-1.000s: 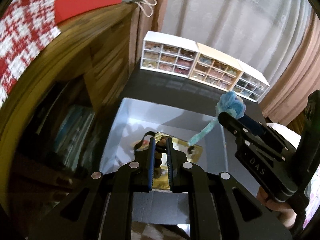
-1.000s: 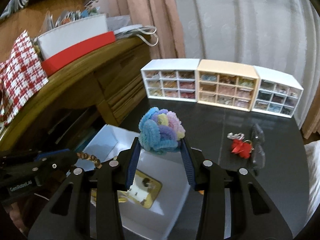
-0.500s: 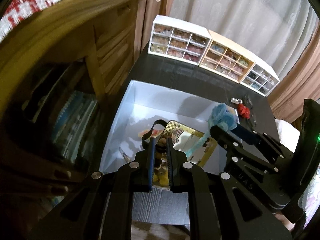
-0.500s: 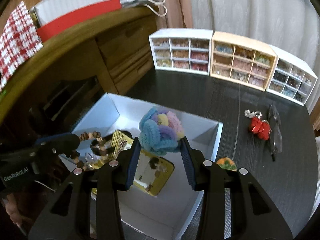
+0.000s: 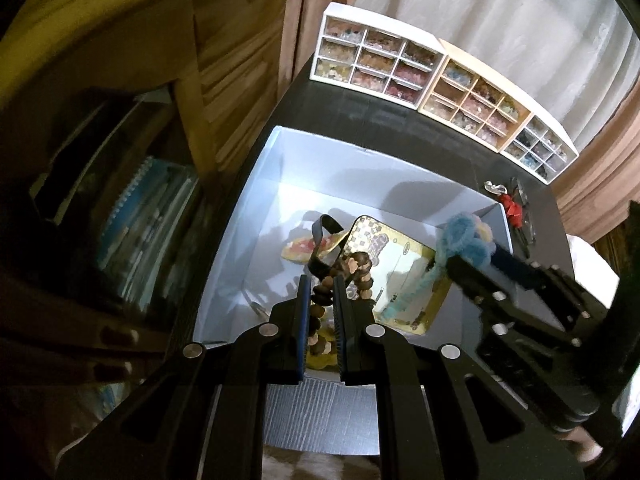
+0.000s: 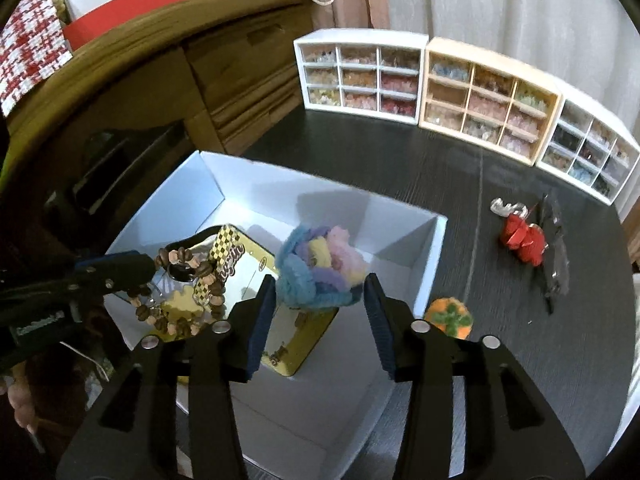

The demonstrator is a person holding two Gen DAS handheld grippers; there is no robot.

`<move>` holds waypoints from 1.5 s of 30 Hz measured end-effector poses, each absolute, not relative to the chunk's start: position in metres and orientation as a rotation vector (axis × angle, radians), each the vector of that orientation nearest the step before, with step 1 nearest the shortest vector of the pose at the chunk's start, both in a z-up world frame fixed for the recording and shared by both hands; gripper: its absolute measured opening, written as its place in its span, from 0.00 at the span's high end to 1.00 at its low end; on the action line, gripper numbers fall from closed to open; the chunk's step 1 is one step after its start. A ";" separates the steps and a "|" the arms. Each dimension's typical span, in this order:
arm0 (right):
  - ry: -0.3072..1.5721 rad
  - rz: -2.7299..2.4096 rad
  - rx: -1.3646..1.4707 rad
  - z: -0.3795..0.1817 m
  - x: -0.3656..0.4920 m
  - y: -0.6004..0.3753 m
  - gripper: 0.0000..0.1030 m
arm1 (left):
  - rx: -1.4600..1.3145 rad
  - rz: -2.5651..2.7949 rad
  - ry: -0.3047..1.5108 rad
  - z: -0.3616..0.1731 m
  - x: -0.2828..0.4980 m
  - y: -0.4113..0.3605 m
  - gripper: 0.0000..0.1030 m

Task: Organize jewelry
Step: 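Lower both tools into the box and open them to drop bracelet and flower pen, then withdraw both tools from the white box back over the table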

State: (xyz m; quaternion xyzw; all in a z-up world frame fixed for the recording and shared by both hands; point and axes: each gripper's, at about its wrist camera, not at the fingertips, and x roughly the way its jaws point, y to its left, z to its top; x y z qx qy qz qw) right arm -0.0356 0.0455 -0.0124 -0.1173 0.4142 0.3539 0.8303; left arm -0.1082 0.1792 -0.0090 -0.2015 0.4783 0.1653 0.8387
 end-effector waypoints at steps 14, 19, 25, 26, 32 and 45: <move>0.815 0.543 -0.034 0.022 0.019 -0.050 0.34 | -0.410 0.343 1.050 -0.018 -0.101 0.177 0.88; 0.835 0.420 0.054 0.013 0.039 -0.101 0.34 | -0.367 0.338 1.052 -0.014 -0.094 0.169 0.85; 0.838 0.336 0.097 0.006 0.049 -0.142 0.33 | -0.316 0.377 1.042 -0.008 -0.089 0.159 0.13; 0.840 0.331 0.101 0.005 0.049 -0.146 0.33 | -0.321 0.375 1.051 -0.008 -0.086 0.158 0.13; 0.839 0.316 0.104 0.003 0.051 -0.161 0.33 | -0.287 0.379 1.068 -0.009 -0.077 0.149 0.12; 0.820 0.319 0.138 0.009 0.050 -0.177 0.33 | -0.236 0.353 1.088 -0.001 -0.069 0.132 0.12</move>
